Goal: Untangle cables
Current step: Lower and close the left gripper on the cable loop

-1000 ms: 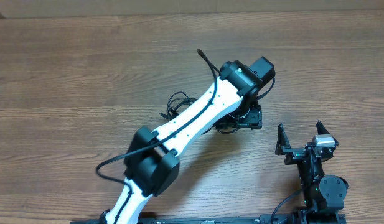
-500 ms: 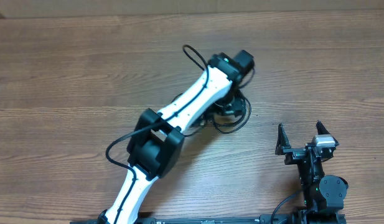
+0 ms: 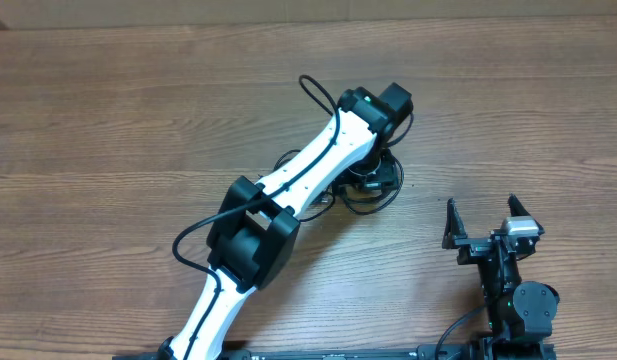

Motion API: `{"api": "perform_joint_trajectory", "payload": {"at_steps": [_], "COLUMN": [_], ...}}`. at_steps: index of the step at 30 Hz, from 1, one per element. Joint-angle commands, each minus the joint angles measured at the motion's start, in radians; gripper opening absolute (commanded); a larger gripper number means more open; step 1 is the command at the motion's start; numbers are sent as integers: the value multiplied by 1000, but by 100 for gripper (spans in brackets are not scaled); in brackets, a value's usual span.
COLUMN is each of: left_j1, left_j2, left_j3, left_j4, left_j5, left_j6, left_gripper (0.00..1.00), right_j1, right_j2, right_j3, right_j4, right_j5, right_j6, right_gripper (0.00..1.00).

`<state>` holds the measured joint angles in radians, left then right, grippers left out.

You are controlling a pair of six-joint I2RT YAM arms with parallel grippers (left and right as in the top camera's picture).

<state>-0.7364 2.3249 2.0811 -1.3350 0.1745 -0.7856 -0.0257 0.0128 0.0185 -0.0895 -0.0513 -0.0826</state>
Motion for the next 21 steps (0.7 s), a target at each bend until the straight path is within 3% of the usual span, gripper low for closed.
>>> {"api": "perform_joint_trajectory", "payload": {"at_steps": [1, 4, 8, 15, 21], "left_j1": [-14, -18, -18, -23, -25], "left_j2": [5, 5, 5, 5, 5], "left_j3": [-7, -21, -53, -78, -122], "left_j4": [2, 38, 114, 121, 152], "left_j5": [-66, -130, -45, -40, -53], "left_j6": [32, 92, 275, 446, 477], "left_gripper": [75, 73, 73, 72, 60], "right_j1": [-3, -3, -3, -3, -3], "right_j2": [-10, -10, -10, -10, -10], "right_j3": [-10, -10, -10, -10, -10], "right_j4": [7, 7, 7, 7, 7], "right_j5": [6, 6, 6, 6, 6], "right_j6": [0, 0, 0, 0, 0], "right_gripper": [100, 100, 100, 100, 100]}}
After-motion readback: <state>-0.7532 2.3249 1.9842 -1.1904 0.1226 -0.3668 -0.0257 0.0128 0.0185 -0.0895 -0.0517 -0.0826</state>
